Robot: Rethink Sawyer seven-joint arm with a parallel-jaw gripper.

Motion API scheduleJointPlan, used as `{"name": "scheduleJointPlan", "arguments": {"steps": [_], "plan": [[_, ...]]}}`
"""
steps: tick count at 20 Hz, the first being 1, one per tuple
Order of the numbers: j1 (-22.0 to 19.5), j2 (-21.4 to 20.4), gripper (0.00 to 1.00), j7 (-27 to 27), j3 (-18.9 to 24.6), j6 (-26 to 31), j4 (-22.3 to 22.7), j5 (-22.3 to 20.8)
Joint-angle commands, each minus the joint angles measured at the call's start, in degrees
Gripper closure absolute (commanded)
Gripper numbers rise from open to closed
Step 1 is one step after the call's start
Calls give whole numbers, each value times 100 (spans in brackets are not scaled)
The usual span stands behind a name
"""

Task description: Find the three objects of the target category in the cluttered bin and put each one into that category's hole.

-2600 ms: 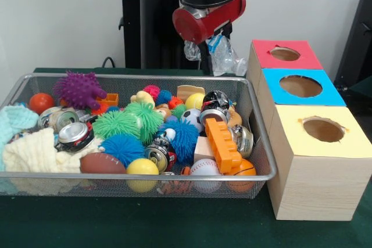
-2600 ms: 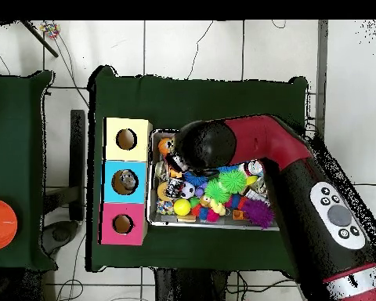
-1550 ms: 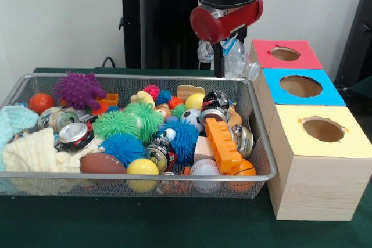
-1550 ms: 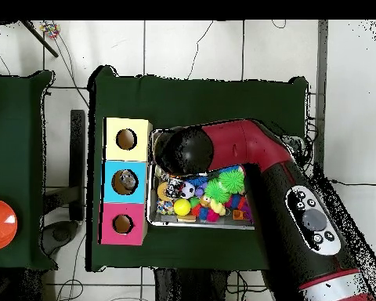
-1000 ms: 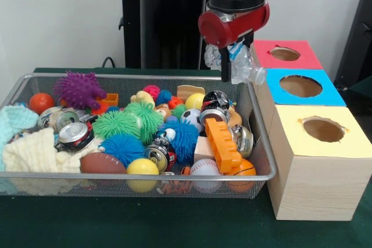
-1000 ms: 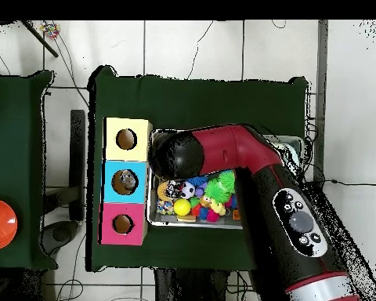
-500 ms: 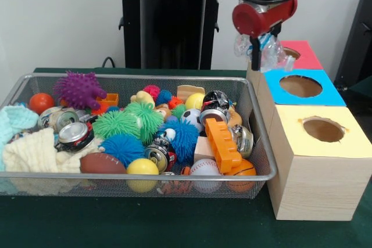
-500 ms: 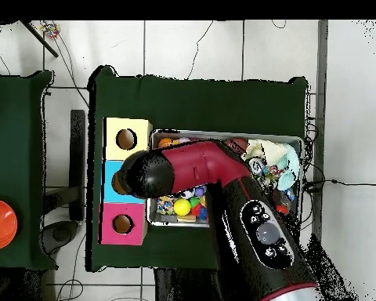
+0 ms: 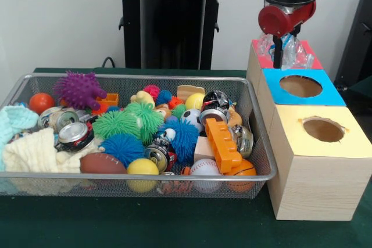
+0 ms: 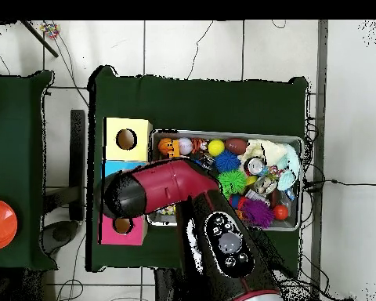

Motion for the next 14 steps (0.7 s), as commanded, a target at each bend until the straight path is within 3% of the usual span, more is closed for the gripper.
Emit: {"name": "scheduleJointPlan", "arguments": {"steps": [1, 6, 14], "plan": [[222, 318, 100, 1875, -707, -807, 483, -13], [304, 571, 100, 1758, -840, -1089, 487, 91], [749, 703, 100, 2147, -1089, -1361, 477, 360]]}}
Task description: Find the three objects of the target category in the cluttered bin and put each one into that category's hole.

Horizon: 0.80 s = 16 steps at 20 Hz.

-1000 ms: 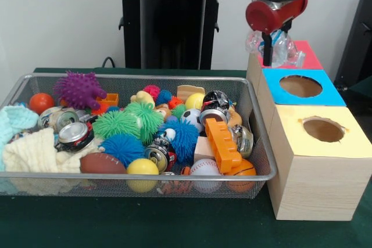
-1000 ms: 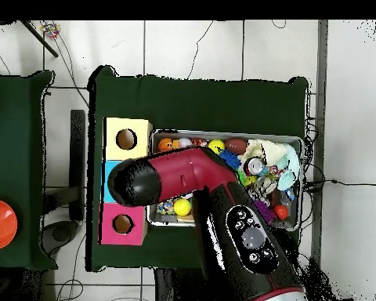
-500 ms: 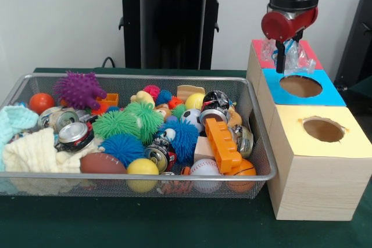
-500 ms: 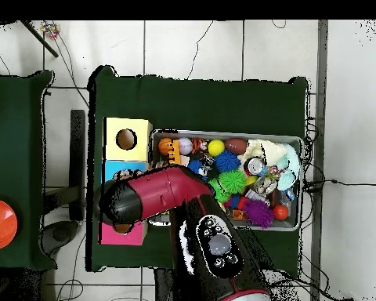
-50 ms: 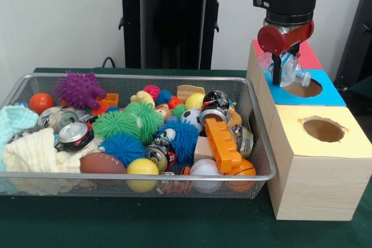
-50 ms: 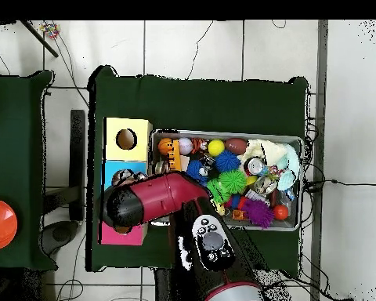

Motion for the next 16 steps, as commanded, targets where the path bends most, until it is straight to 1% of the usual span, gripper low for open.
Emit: {"name": "scheduleJointPlan", "arguments": {"steps": [1, 9, 14, 16], "plan": [[287, 273, 100, 1758, -435, -353, 331, 340], [581, 333, 100, 1728, -576, -42, 312, 660], [895, 317, 100, 1921, -771, 5, 283, 831], [974, 317, 100, 1959, -833, -86, 297, 870]]}}
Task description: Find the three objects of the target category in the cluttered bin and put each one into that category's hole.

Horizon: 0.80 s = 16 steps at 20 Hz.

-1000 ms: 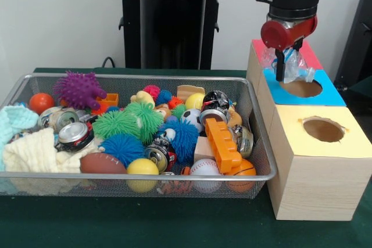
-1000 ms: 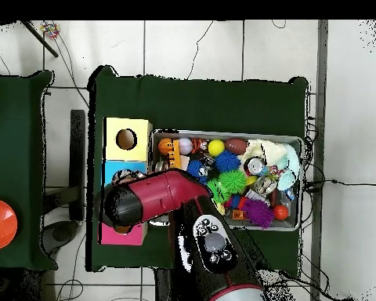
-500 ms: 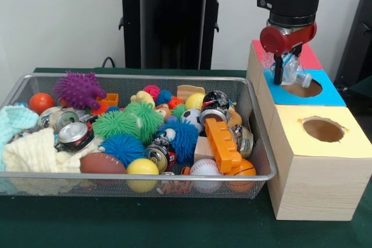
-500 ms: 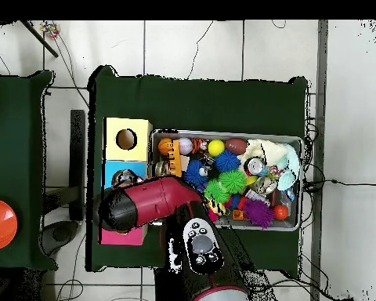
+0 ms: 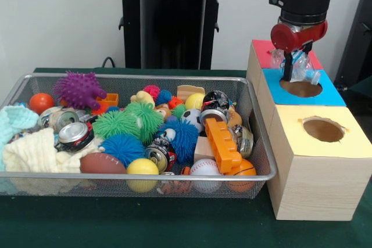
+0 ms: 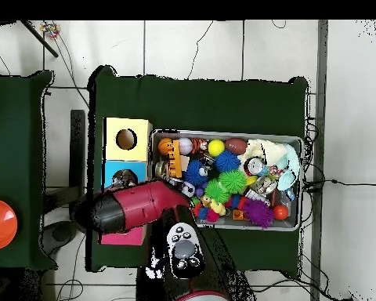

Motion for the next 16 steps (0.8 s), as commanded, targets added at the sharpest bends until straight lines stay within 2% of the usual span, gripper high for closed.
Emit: {"name": "scheduleJointPlan", "arguments": {"steps": [1, 10, 16], "plan": [[237, 300, 100, 1617, -268, -96, 301, 336], [444, 531, 100, 1573, -600, -749, 116, 303], [565, 604, 100, 1620, -725, -899, 39, 410]]}}
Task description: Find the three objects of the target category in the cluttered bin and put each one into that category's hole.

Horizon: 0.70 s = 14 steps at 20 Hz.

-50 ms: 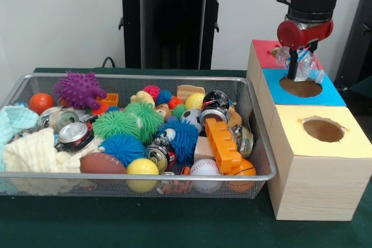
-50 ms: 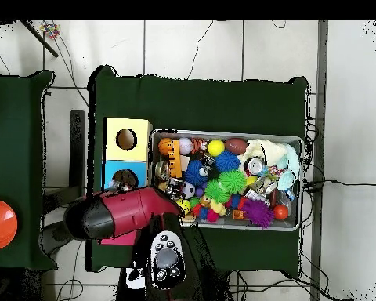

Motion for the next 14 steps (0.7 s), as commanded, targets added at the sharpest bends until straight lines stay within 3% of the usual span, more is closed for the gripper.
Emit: {"name": "scheduleJointPlan", "arguments": {"steps": [1, 14], "plan": [[63, 600, 100, 1551, -237, -709, 34, 168], [62, 798, 100, 1346, -205, -419, -331, 471]]}}
